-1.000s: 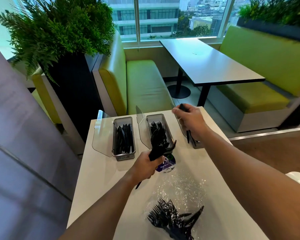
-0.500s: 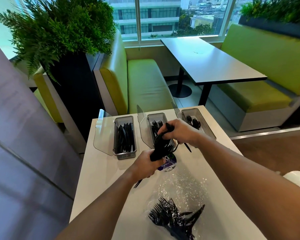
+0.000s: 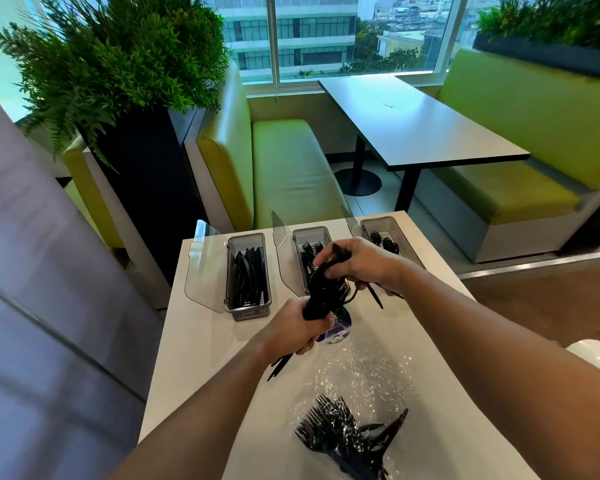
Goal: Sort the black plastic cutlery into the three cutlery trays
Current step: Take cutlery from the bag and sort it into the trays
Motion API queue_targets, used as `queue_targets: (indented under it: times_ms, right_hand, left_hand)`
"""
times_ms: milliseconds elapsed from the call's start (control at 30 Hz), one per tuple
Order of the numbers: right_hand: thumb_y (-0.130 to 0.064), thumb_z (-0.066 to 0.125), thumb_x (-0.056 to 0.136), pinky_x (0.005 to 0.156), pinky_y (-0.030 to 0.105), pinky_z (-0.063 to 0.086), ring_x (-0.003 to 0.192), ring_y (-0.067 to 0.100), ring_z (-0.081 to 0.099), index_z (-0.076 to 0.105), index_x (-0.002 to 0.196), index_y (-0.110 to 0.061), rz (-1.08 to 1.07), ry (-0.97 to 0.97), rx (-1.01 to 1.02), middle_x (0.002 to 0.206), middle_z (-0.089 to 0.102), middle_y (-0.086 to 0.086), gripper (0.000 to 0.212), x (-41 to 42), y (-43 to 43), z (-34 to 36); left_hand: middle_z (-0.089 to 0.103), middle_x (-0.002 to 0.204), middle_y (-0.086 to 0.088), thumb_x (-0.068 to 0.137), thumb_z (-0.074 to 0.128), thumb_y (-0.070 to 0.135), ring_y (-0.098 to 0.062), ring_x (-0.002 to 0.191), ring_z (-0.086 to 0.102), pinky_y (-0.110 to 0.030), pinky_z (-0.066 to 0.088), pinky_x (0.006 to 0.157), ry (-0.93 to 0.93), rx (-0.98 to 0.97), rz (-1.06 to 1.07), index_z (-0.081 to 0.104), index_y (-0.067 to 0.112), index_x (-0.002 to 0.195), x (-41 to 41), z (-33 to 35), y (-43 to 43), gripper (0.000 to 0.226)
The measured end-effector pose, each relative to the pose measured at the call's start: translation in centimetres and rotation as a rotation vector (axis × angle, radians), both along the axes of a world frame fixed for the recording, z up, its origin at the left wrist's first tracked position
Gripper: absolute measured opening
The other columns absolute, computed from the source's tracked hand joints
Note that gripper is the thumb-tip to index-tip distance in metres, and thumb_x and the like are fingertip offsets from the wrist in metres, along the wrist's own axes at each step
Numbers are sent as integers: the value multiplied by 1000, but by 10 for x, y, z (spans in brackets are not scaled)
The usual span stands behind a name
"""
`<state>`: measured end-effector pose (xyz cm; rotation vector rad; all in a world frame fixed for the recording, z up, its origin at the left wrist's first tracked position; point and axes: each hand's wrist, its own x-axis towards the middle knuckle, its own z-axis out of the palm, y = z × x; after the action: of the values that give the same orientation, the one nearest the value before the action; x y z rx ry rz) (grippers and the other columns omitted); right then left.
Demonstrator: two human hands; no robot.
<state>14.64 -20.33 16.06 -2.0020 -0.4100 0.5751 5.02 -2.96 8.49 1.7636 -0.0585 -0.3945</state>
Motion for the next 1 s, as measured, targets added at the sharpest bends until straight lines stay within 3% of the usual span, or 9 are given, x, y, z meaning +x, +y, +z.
queue_targets:
  times_ms: [100,267,433,600,767,867,1000]
  right_hand:
    - [0,70,90,39,19,37,42,0,50,75,108,-9,41,-3,-38,54,62,-14,21,1,-1,-1]
    - [-1,74,86,40,22,35,43,4,46,78,101,-10,-26,-22,-79,65,66,-5,18,6,-3,-9]
    - [1,71,87,40,24,36,46,8,45,77,96,-13,-86,5,-12,68,65,1,18,11,-3,-11]
    - [1,70,88,38,23,34,45,10,42,74,98,-10,-114,50,33,75,61,11,15,12,-1,-15]
    - [-4,69,90,40,23,33,51,10,51,68,104,-10,-193,73,152,84,65,10,15,13,-1,-19]
    - [-5,68,91,41,22,34,51,8,55,68,107,-9,-179,80,154,87,66,10,17,10,0,-19]
    - [-4,66,92,56,27,45,69,15,69,71,112,-6,-189,108,181,96,73,18,20,9,2,-18]
  left_hand:
    - [53,65,-9,94,68,18,-21,47,45,-31,36,44,10,-15,-14,57,-5,102,0,-3,-1,27]
    - [53,62,-5,95,67,16,-17,46,42,-30,33,43,-2,-26,-27,60,9,94,-1,-7,0,10]
    - [55,57,4,96,66,14,-16,47,41,-29,33,43,-24,-3,-17,59,-2,103,-1,-3,3,19]
    - [56,58,5,94,68,12,-15,47,40,-29,31,44,3,-49,-6,61,4,101,-1,-4,6,12]
    - [58,65,-3,91,71,9,-16,48,40,-28,31,44,8,-58,24,60,-3,103,-2,-7,5,21]
    - [60,68,-7,91,70,8,-17,47,43,-27,32,43,11,-62,20,62,3,98,-1,-8,4,12]
    - [57,64,-3,91,70,12,-20,47,44,-28,34,42,12,-91,9,63,6,95,0,-9,3,10]
